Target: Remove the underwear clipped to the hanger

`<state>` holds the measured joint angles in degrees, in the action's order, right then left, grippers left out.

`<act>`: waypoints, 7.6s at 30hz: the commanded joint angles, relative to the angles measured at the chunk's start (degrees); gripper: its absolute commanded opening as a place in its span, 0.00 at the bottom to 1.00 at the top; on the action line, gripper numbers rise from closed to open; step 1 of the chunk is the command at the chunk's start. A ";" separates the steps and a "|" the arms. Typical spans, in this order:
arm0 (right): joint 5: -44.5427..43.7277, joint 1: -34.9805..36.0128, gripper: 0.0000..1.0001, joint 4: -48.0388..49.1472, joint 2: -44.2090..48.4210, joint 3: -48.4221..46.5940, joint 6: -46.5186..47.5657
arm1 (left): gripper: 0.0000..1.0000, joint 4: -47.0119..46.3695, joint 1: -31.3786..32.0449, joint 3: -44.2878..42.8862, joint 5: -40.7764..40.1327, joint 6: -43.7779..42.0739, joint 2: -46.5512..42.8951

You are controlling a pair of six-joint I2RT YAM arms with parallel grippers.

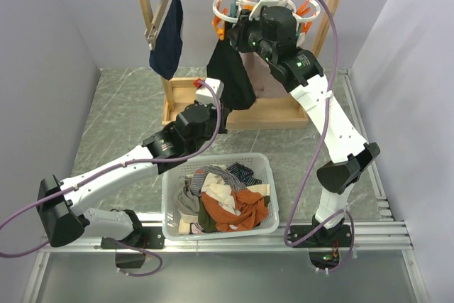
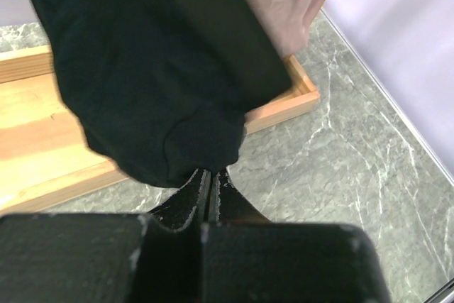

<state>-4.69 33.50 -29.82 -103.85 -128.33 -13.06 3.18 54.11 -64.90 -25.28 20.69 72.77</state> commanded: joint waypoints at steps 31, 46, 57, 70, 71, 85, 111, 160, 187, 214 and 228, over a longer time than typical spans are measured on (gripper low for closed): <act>16.11 -2.47 0.89 4.42 22.10 20.21 -6.53 | 0.01 2.36 0.47 -2.77 -0.74 1.28 -5.53; 16.37 -8.10 0.91 3.80 32.57 32.26 -11.64 | 0.01 5.52 0.91 -5.13 4.18 2.51 -8.61; 23.93 -4.94 0.90 3.45 36.96 47.61 -19.18 | 0.01 8.42 2.14 -4.00 6.12 6.03 -11.77; 10.77 10.87 0.91 8.30 42.50 58.90 -20.19 | 0.01 8.42 2.67 -7.33 3.93 6.91 -9.41; 7.27 12.80 0.91 7.86 43.46 59.16 -15.29 | 0.01 9.38 2.76 -8.04 3.83 6.91 -8.88; -18.78 24.07 0.95 36.39 50.50 79.38 4.62 | 0.01 13.69 2.76 -15.42 9.71 9.02 -6.15; -20.36 25.39 0.00 46.17 40.31 70.85 3.31 | 0.01 13.78 2.67 -18.78 20.79 18.15 -3.95; -20.09 9.04 0.00 -1.37 69.13 61.81 -7.24 | 0.76 -1.70 -20.18 -40.63 35.91 -1.61 25.83; -27.74 9.04 0.00 -5.16 72.74 62.50 -8.74 | 0.01 -8.99 -27.47 -39.51 23.78 -1.00 19.51; -24.41 8.87 0.00 -1.73 69.58 60.39 -7.24 | 1.00 31.70 -22.73 -44.46 26.16 5.50 19.17; -12.38 8.87 0.00 0.64 66.68 62.77 -5.49 | 1.00 16.07 -19.04 -45.29 41.00 9.36 19.50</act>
<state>-22.48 42.70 -32.97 -36.01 -65.58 -20.05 27.00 34.79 -101.38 9.80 28.23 90.41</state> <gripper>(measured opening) 0.012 0.994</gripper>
